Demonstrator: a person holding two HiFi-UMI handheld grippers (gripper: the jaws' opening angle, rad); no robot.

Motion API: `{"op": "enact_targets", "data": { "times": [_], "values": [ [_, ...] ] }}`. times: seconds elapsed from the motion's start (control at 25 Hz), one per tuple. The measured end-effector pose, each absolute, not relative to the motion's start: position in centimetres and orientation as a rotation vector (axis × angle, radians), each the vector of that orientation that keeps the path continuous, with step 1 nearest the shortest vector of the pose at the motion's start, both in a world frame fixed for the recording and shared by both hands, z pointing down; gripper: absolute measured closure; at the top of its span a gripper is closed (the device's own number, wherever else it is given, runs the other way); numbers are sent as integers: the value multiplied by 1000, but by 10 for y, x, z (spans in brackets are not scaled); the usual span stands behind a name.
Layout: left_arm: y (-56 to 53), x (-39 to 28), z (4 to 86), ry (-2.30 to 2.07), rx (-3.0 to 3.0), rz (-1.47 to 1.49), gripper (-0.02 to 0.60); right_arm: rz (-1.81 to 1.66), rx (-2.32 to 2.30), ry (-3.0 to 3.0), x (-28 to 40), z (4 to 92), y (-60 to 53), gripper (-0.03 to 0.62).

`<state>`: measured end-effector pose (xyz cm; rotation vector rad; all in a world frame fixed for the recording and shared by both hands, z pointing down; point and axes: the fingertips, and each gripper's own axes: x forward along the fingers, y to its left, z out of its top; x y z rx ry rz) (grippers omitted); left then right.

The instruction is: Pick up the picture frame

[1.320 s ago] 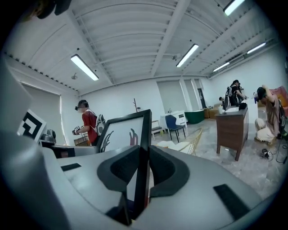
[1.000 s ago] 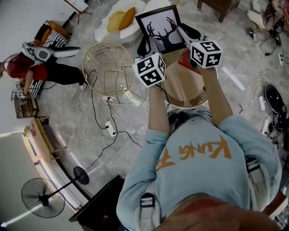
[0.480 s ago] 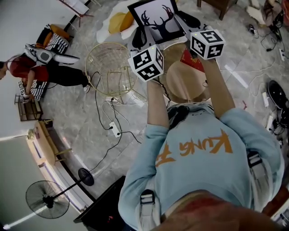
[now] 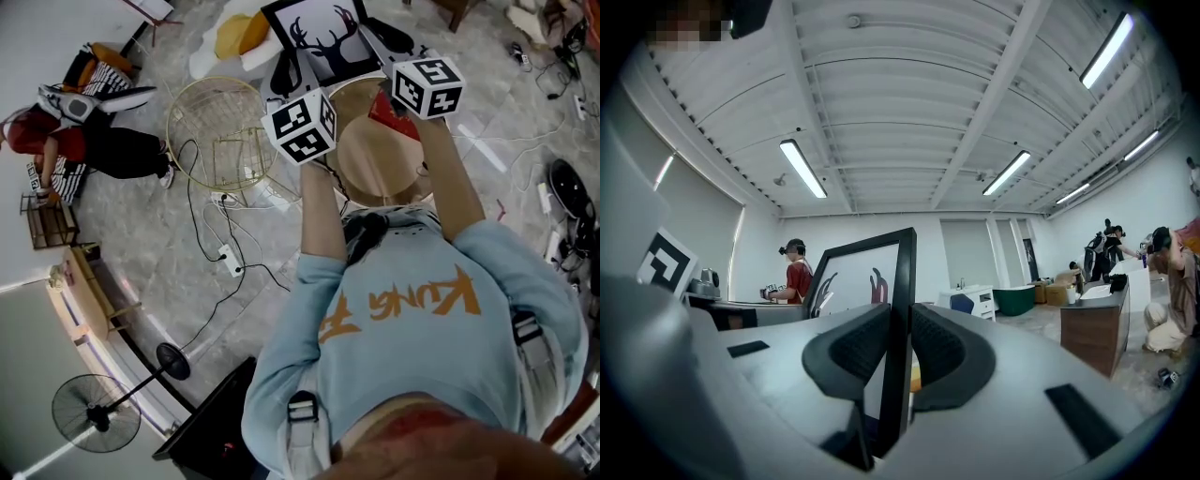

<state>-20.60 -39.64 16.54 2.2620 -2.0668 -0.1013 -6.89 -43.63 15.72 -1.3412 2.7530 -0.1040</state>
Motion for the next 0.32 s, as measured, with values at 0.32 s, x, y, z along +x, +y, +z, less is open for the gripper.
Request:
{"op": "enact_targets", "data": {
  "times": [0.32],
  "values": [
    [-401, -213, 172, -2071, 2249, -103, 503, -97, -1330, 2767, -77, 163, -442, 526]
  ]
}}
